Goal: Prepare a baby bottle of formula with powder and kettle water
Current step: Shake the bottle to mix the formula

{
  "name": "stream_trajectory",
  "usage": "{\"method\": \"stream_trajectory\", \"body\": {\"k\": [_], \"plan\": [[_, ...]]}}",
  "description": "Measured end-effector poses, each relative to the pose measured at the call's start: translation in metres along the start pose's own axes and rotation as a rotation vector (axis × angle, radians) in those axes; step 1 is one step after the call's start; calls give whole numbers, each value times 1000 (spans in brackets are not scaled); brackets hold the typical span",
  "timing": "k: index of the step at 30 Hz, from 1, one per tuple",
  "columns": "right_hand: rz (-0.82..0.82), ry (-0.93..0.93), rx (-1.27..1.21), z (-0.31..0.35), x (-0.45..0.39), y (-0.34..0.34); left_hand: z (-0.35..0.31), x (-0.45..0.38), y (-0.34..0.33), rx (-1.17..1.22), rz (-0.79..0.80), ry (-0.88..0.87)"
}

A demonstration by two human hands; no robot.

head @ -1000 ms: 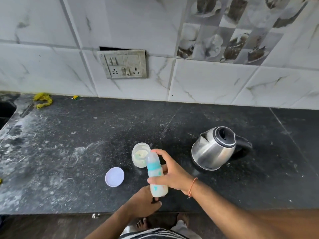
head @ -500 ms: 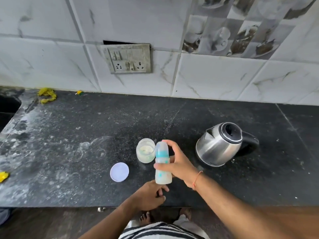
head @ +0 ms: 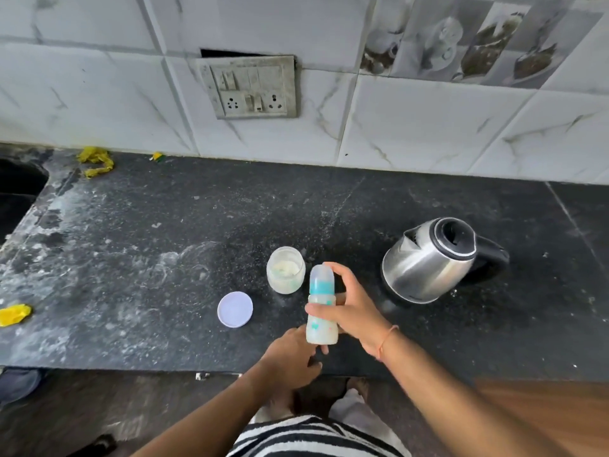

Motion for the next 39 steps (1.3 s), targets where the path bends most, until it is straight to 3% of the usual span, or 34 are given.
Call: {"method": "stream_trajectory", "body": {"k": [3, 6, 7, 9, 10, 12, 14, 16, 17, 21, 22, 23, 24, 25, 28, 29, 30, 32, 35, 36, 38, 39], "plan": [[-9, 312, 61, -7, 2, 10, -2, -3, 3, -19, 7, -3], [-22, 10, -38, -15, 1, 7, 3, -1, -1, -18, 4, 23], [-22, -4, 0, -15, 1, 9, 6, -2, -2, -14, 1, 24], [-13, 242, 91, -13, 5, 9, 7, -3, 0, -33, 25, -6], [-13, 272, 14, -8, 3, 12, 5, -4, 1, -42, 36, -22], [11, 27, -114, -3, -2, 8, 3, -3, 3, -62, 23, -37], [-15, -72, -13, -4, 3, 6, 3, 0, 2, -67, 13, -29], [0, 251, 139, 3, 5, 5, 5, -1, 4, -75, 15, -58], [9, 284, 73, 9, 3, 7, 4, -2, 5, -67, 21, -69], [6, -24, 169, 8, 11, -2, 3, 1, 4, -70, 8, -59], [11, 64, 248, 7, 9, -4, 5, 0, 3, -68, 1, -57], [8, 281, 287, 10, 9, -3, 7, -1, 4, -68, -5, -63], [2, 338, 199, 15, 7, 0, 5, -1, 5, -62, -2, -63], [-10, 324, 180, 18, 4, 0, 4, -2, 6, -52, 3, -62], [-2, 15, 217, 9, 13, -6, 4, 1, 3, -48, 33, -50], [17, 65, 276, 8, 11, -7, 5, 1, 4, -54, 28, -51], [10, 251, 309, 10, 8, -6, 7, 0, 4, -57, 17, -55], [-22, 318, 191, 16, 0, -2, 6, -2, 2, -36, 13, -40], [-15, -28, 133, 10, 3, -10, 3, 1, -2, -62, 24, -34], [6, -3, 176, 11, 2, -11, 5, 0, -2, -70, 24, -33], [32, 301, 265, 15, 2, -10, 7, -3, 0, -81, 28, -43], [-3, 312, 228, 18, 0, -11, 6, -4, 0, -71, 32, -37]]}}
Point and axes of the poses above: each hand's wrist, its own x-axis away from the middle knuckle, its own y-axis out of the back of the hand, z = x × y, the point moved 1 cm from there along -x, towards the middle knuckle, and after that the axes turned 10 degrees about -x, right-handed, at the moved point
